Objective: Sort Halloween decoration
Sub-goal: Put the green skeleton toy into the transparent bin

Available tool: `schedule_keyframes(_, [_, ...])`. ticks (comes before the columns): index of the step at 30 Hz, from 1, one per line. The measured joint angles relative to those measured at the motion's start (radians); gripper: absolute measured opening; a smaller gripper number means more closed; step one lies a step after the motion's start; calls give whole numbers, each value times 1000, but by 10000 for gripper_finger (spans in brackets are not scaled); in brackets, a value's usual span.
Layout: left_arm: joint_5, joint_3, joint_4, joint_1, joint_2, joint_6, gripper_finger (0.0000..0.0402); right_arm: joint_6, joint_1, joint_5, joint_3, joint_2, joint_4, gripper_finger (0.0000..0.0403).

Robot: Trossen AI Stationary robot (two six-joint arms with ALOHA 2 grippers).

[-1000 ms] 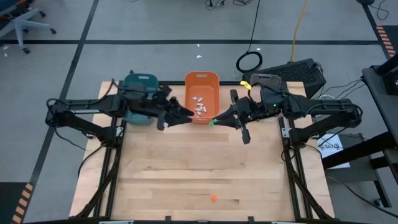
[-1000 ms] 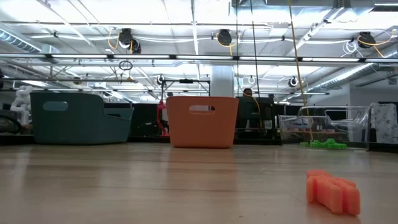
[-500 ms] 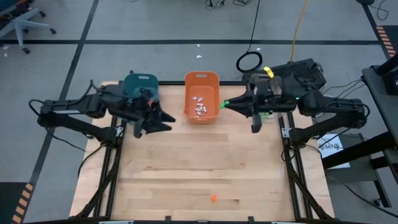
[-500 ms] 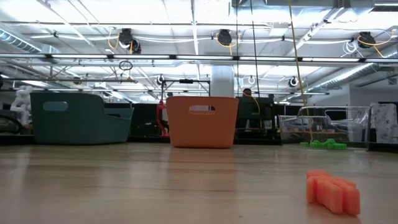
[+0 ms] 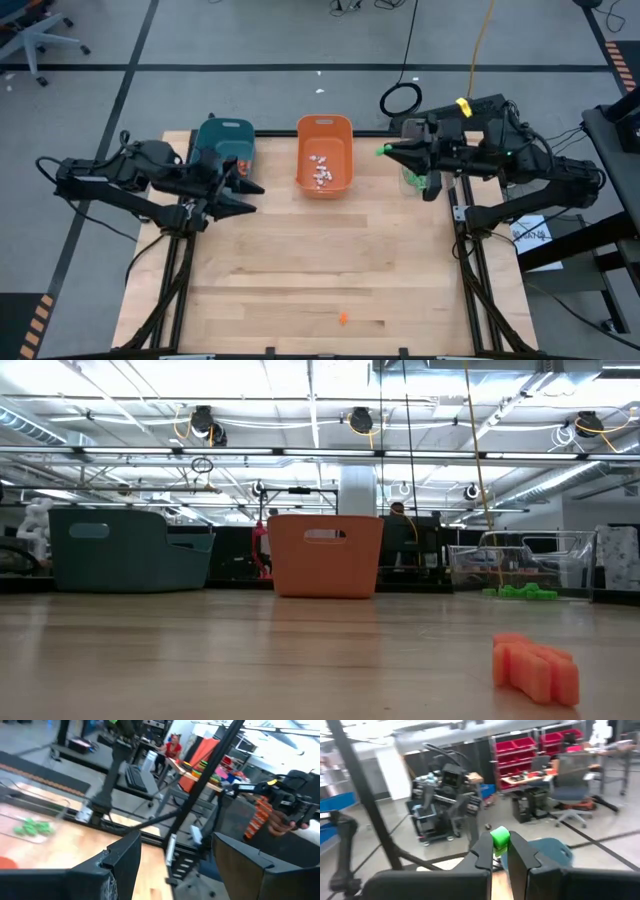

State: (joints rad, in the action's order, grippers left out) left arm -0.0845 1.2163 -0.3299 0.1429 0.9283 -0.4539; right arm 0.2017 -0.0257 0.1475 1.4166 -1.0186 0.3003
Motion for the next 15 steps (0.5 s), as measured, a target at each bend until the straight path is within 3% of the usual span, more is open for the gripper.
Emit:
schedule_keyframes(7, [47,0,-1,0,-3,50,242,95,12,148,0,30,154,11])
schedule_keyframes(15, [210,0,-6,0,22,52,242,210,133,193,0,18,380,11])
